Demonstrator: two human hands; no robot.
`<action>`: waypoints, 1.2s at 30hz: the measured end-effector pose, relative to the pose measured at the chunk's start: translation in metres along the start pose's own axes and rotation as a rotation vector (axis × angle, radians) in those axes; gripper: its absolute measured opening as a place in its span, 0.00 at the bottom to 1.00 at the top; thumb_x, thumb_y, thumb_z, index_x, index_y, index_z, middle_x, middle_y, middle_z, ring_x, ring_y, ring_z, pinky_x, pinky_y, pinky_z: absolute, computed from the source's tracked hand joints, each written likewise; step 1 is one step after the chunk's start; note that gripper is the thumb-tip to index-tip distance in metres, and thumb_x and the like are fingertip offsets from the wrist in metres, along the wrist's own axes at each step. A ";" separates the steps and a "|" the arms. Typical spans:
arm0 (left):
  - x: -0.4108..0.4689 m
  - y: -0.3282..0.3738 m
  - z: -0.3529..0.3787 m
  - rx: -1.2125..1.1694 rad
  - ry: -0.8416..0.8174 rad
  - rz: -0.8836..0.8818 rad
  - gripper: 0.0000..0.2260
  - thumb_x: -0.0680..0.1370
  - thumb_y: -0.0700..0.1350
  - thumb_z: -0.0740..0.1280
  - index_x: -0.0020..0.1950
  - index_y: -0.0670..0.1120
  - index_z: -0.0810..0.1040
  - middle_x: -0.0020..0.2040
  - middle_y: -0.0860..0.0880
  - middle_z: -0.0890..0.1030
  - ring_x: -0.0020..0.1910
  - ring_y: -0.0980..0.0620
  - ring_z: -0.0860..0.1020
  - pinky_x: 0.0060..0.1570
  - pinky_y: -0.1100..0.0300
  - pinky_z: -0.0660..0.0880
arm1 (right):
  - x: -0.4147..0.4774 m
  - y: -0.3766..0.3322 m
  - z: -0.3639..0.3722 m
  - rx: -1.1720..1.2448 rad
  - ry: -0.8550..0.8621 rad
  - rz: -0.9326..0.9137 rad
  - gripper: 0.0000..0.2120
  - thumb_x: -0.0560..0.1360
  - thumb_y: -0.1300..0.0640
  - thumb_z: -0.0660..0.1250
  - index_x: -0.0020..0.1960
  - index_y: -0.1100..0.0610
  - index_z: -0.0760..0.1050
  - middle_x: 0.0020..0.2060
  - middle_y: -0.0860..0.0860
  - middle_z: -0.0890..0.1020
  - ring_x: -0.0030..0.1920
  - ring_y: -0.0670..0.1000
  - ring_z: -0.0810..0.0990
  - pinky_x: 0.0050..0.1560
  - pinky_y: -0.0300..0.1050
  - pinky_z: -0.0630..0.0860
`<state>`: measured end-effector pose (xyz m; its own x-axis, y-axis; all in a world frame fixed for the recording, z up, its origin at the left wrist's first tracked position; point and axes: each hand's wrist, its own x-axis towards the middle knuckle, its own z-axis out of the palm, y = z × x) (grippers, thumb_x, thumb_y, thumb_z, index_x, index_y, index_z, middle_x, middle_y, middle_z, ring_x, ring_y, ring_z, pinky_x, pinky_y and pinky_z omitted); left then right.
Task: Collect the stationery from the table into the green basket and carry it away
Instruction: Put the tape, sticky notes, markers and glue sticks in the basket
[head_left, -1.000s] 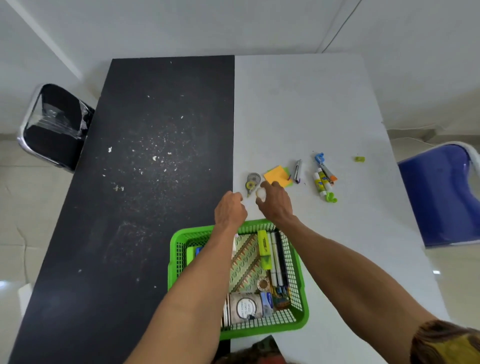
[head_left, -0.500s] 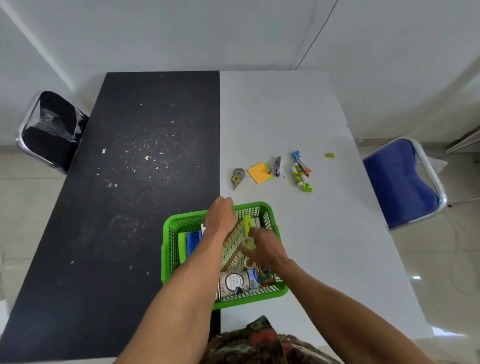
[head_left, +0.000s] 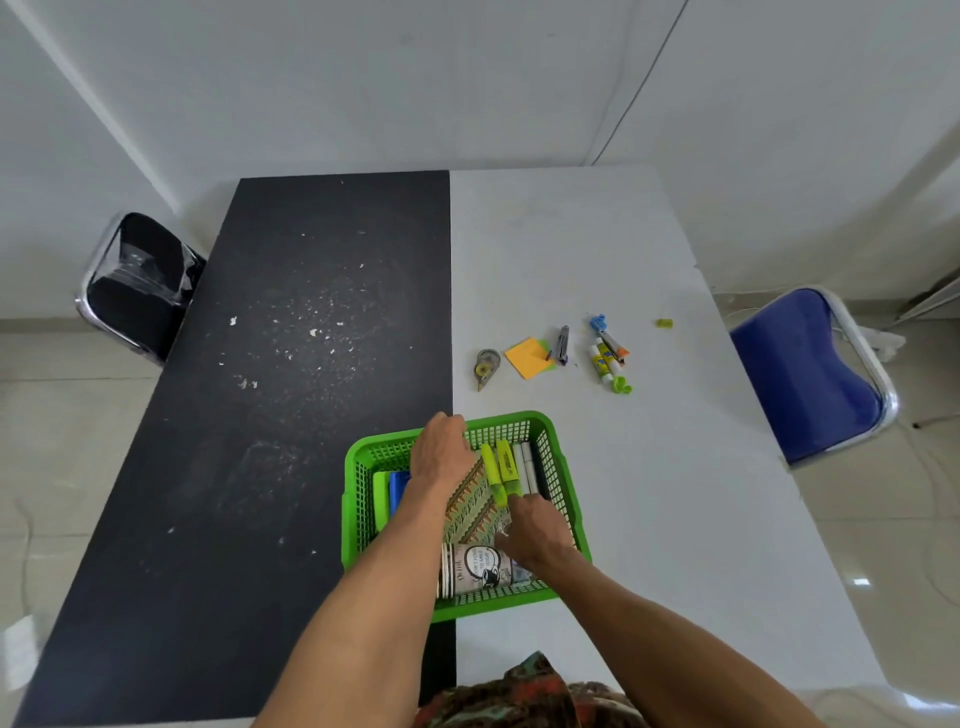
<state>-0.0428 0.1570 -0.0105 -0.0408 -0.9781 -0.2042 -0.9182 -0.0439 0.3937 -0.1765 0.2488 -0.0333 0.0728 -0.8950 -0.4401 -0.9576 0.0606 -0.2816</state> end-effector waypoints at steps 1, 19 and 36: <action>0.000 0.000 0.000 -0.004 0.002 -0.001 0.09 0.79 0.38 0.64 0.58 0.42 0.78 0.55 0.45 0.76 0.47 0.47 0.78 0.45 0.55 0.77 | 0.001 -0.001 -0.001 -0.004 -0.004 0.013 0.19 0.73 0.50 0.69 0.59 0.60 0.74 0.48 0.55 0.81 0.46 0.54 0.81 0.48 0.47 0.80; 0.013 -0.004 0.001 -0.014 0.016 0.004 0.10 0.80 0.40 0.64 0.59 0.42 0.78 0.57 0.45 0.76 0.51 0.48 0.78 0.48 0.55 0.77 | 0.020 -0.006 -0.014 -0.051 -0.010 0.080 0.23 0.71 0.39 0.68 0.51 0.58 0.76 0.45 0.54 0.81 0.44 0.53 0.80 0.43 0.45 0.78; 0.036 -0.001 0.009 -0.007 -0.008 0.009 0.10 0.79 0.41 0.63 0.60 0.44 0.78 0.57 0.46 0.76 0.52 0.46 0.78 0.48 0.50 0.78 | 0.068 -0.036 -0.011 0.062 0.000 0.069 0.12 0.76 0.62 0.63 0.59 0.60 0.71 0.49 0.56 0.80 0.44 0.54 0.78 0.40 0.44 0.73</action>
<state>-0.0471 0.1233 -0.0264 -0.0528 -0.9767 -0.2080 -0.9149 -0.0362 0.4021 -0.1397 0.1815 -0.0438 0.0067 -0.8878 -0.4601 -0.9414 0.1495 -0.3023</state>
